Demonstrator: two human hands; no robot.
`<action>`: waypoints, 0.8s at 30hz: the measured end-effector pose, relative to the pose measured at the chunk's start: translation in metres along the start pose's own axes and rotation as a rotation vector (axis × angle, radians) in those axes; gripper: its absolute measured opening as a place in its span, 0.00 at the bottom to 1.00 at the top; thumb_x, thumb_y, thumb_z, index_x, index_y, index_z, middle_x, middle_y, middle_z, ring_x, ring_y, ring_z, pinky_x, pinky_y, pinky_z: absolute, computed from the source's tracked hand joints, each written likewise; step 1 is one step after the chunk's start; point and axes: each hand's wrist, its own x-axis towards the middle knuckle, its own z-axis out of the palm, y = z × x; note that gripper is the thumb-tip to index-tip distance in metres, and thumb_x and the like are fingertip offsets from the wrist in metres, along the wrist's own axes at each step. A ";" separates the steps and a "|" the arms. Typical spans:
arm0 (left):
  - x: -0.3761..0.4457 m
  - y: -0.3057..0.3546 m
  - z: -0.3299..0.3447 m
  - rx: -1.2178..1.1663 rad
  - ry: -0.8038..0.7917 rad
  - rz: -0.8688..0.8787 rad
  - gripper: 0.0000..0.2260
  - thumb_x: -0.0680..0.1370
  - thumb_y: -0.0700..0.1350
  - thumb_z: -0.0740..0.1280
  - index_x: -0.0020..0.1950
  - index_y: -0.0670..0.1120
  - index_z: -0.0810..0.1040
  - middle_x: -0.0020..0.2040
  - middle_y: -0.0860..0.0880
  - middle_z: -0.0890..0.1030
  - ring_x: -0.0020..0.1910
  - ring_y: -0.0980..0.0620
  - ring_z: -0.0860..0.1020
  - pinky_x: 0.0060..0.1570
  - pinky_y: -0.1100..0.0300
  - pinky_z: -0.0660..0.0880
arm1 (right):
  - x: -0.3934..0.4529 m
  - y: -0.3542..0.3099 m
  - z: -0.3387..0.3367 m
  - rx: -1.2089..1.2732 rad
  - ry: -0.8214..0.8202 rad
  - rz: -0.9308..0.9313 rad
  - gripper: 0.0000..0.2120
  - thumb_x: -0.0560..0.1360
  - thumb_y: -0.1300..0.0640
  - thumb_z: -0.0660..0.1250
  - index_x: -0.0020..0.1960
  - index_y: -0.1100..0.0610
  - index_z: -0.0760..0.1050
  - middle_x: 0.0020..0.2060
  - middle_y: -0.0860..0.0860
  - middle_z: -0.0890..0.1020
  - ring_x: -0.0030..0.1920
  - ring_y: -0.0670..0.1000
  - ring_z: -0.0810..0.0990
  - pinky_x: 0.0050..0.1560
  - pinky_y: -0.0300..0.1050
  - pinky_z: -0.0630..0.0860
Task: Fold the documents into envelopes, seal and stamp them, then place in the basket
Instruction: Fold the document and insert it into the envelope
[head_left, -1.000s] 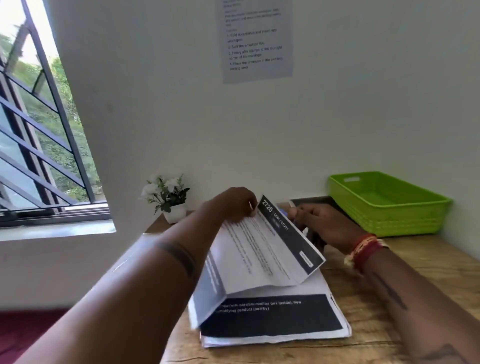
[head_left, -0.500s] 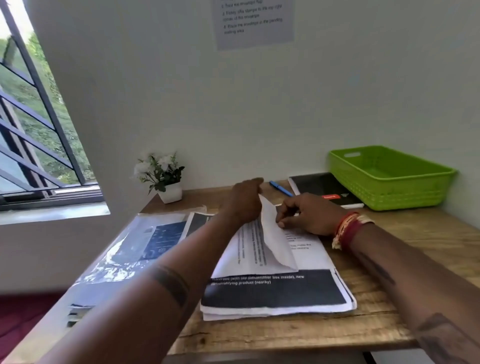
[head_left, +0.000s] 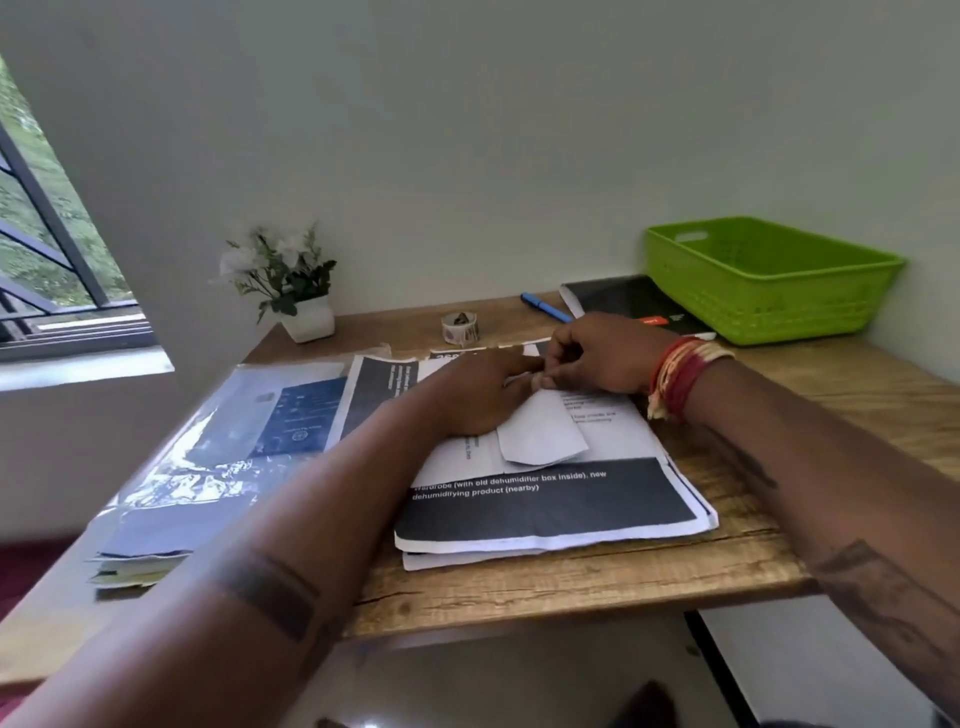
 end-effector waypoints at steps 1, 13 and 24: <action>0.000 0.000 0.000 0.027 -0.019 0.006 0.19 0.85 0.56 0.56 0.76 0.60 0.69 0.75 0.50 0.72 0.73 0.48 0.69 0.70 0.56 0.65 | -0.002 -0.002 -0.002 0.008 -0.017 0.008 0.10 0.73 0.44 0.75 0.47 0.50 0.82 0.41 0.43 0.82 0.41 0.43 0.79 0.42 0.38 0.73; 0.001 0.001 0.000 0.103 -0.104 -0.080 0.22 0.86 0.57 0.52 0.81 0.59 0.59 0.83 0.50 0.56 0.81 0.48 0.54 0.79 0.50 0.52 | -0.026 -0.015 -0.017 -0.101 -0.260 0.064 0.16 0.69 0.40 0.76 0.48 0.48 0.79 0.41 0.44 0.80 0.41 0.45 0.77 0.38 0.40 0.66; 0.004 -0.002 0.003 0.118 -0.102 -0.086 0.22 0.85 0.58 0.52 0.80 0.60 0.60 0.82 0.50 0.58 0.81 0.47 0.55 0.78 0.46 0.53 | -0.035 -0.026 -0.027 -0.199 -0.507 0.094 0.32 0.61 0.36 0.79 0.60 0.40 0.71 0.49 0.46 0.77 0.47 0.47 0.76 0.43 0.42 0.69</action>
